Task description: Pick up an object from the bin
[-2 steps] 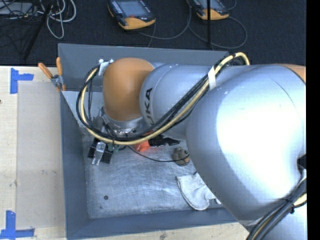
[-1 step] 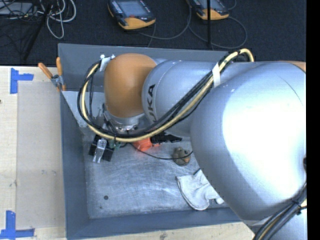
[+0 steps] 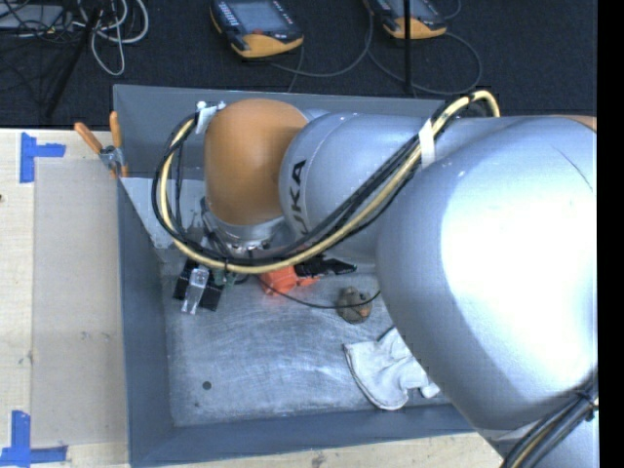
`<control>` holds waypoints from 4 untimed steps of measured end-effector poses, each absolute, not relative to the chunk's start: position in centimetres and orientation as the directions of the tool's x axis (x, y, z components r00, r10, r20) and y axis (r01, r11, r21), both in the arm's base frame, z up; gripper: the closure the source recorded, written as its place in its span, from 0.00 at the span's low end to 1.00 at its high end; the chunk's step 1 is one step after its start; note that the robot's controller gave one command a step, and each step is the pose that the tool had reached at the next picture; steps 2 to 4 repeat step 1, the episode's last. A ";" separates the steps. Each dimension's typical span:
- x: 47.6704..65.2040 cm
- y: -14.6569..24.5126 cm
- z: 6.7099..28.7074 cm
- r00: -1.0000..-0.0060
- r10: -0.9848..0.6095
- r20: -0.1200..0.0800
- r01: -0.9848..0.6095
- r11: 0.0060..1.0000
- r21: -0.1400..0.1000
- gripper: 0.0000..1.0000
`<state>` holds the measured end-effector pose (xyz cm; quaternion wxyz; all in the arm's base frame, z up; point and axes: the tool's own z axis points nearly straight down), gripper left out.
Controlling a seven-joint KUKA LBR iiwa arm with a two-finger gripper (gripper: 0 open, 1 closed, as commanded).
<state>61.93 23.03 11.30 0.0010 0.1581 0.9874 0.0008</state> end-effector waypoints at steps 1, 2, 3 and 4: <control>61.9 23.0 11.6 -0.950 0.313 -0.001 0.313 0.950 0.001 1.00; 61.9 23.0 11.6 -0.950 0.313 -0.001 0.313 0.950 0.001 1.00; 61.9 23.0 11.6 -0.950 0.313 -0.001 0.313 0.950 0.001 1.00; 61.9 23.0 11.6 -0.950 0.313 -0.001 0.313 0.950 0.001 1.00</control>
Offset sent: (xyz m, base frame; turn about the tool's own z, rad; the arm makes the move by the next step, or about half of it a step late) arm 0.0000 0.0000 0.0832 0.0000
